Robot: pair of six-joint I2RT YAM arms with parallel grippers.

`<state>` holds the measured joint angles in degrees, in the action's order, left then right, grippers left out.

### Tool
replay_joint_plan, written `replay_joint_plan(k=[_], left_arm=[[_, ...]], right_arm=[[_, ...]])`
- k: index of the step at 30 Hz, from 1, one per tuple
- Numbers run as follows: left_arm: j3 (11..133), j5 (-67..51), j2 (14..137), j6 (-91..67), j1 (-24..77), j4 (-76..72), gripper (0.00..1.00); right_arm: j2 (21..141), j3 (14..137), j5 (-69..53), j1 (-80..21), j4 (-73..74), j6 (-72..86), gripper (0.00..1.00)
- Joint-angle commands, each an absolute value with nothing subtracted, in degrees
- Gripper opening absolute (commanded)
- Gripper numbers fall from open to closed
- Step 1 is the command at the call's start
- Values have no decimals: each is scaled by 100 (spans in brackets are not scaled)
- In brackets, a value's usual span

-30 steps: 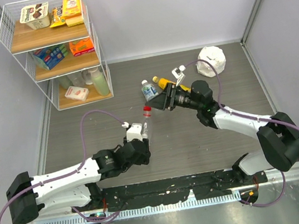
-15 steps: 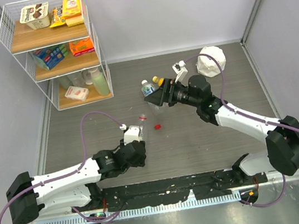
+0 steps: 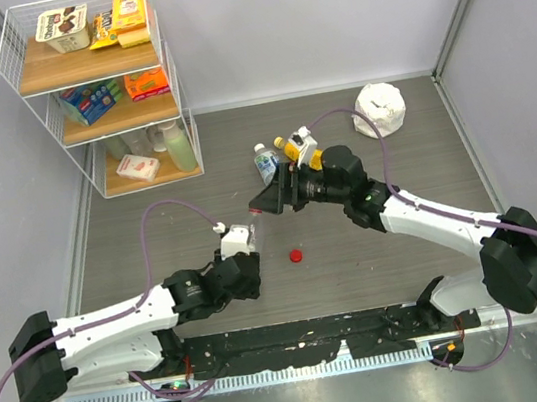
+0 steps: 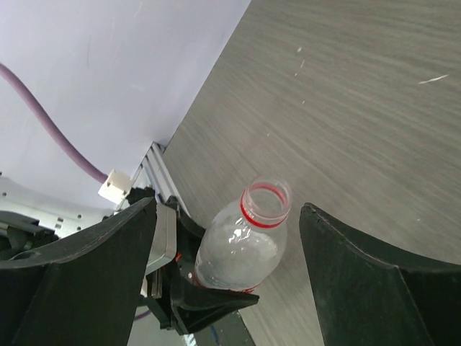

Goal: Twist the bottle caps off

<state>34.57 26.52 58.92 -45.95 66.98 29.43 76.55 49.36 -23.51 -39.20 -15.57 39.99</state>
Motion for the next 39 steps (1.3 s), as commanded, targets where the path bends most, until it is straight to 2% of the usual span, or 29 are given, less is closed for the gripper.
replay_joint_plan(k=[1,8,13,37,39], left_arm=[[3639,2751,5669,-4474,6671,2751,0],[3595,2690,5300,-4395,6671,2593,0],[3560,2584,5159,-4386,6680,2470,0],[3357,2303,5229,-4509,6680,2110,0],[3357,2276,5238,-4518,6688,2118,0]], right_arm=[[7760,5124,-2548,-4113,-1625,3911,83],[7787,5045,-2610,-4184,-1670,4157,79],[7910,5019,-2628,-4236,-1661,4227,71],[8042,5080,-2241,-4236,-1819,4482,67],[8051,5054,-2232,-4254,-1863,4491,62]])
